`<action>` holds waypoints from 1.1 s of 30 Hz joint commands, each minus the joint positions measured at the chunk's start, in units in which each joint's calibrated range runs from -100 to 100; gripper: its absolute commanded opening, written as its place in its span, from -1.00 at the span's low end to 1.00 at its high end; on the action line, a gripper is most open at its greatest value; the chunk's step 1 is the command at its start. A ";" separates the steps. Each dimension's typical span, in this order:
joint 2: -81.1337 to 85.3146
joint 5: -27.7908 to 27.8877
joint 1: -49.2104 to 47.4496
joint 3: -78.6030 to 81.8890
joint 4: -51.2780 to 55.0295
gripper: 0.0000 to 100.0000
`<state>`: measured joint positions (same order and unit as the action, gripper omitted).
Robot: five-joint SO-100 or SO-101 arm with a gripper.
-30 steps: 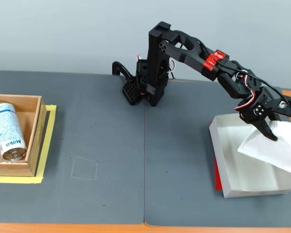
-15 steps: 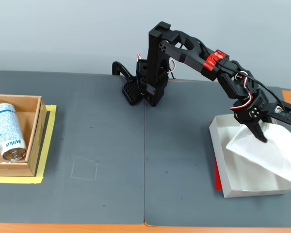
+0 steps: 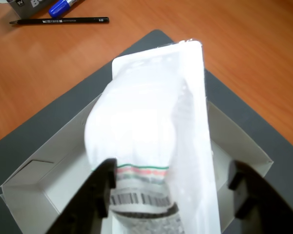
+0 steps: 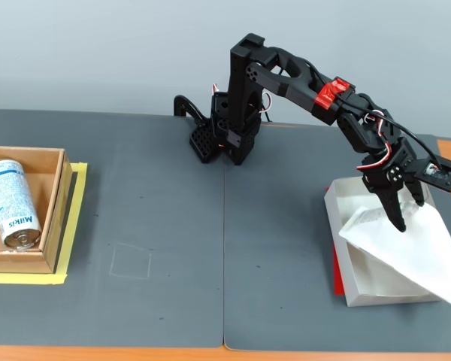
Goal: Pick the sandwich and put it in the gray box
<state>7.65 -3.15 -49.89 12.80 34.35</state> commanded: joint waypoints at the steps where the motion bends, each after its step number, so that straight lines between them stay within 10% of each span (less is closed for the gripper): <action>1: 1.21 0.21 -0.13 -2.71 0.03 -0.47; 33: 1.38 0.05 0.32 -2.71 0.03 -0.47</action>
<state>7.65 -3.15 -49.89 12.80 34.35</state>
